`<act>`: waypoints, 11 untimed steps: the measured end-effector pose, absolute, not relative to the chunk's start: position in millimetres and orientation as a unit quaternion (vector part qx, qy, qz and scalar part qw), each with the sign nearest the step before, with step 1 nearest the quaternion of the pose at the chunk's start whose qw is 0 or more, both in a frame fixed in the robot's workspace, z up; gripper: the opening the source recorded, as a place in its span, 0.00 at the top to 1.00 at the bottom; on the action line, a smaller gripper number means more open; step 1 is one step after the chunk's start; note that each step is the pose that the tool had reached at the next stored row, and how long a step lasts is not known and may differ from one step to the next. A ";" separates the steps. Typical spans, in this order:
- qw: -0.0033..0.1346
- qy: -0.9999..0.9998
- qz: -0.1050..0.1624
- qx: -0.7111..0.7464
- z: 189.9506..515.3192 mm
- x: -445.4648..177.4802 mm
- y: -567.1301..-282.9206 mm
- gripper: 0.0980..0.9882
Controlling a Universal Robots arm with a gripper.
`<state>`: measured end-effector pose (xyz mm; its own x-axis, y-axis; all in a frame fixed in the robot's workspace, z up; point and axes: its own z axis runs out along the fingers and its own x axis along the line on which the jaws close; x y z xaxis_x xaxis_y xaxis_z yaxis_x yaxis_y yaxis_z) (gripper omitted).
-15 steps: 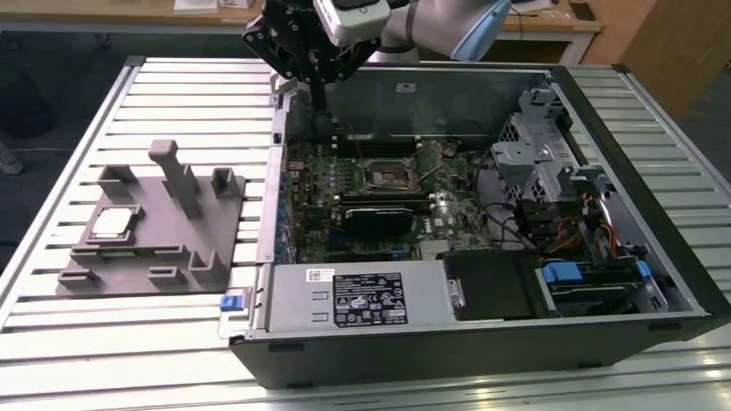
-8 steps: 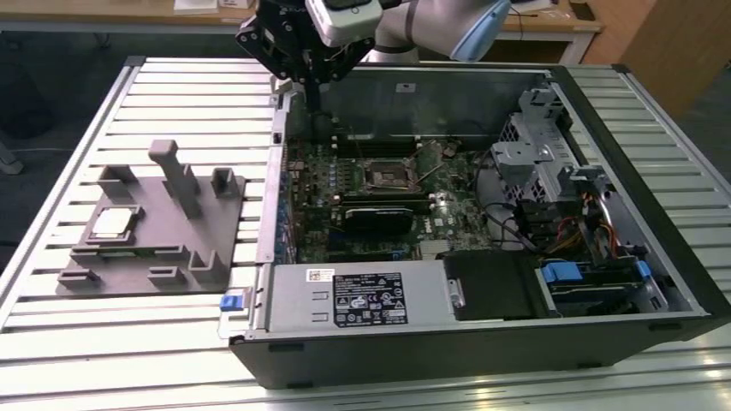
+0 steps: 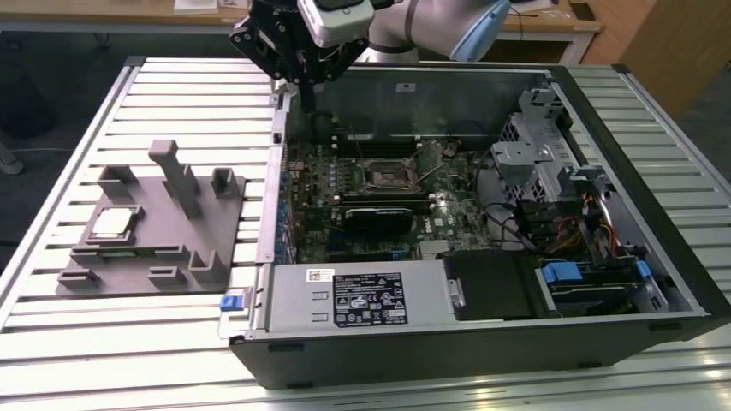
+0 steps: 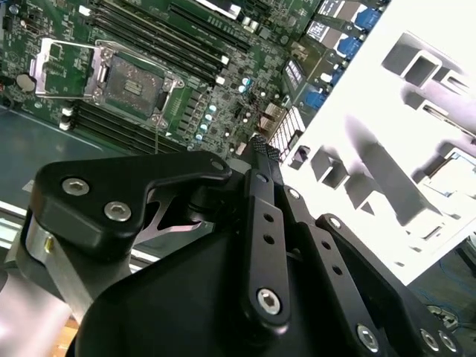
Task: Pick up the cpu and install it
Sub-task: 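Reach for the cpu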
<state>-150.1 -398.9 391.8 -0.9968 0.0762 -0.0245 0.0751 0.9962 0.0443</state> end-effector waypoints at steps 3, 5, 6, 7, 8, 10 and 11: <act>0.013 0.999 0.022 0.038 391.6 -152.3 -398.9 0.99; 0.013 0.999 0.022 0.038 391.5 -153.5 -398.9 0.99; 0.013 0.999 0.022 0.038 391.5 -154.1 -398.9 0.99; 0.013 0.999 0.022 0.038 391.4 -154.7 -398.9 0.99; 0.013 0.999 0.022 0.038 391.4 -155.3 -398.9 0.99; 0.013 0.999 0.022 0.038 391.3 -156.8 -399.0 0.99; 0.013 0.999 0.022 0.038 391.3 -157.6 -399.0 0.99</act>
<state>-157.6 -399.0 391.3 -0.9968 0.0762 -0.0245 0.0751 0.9962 0.0444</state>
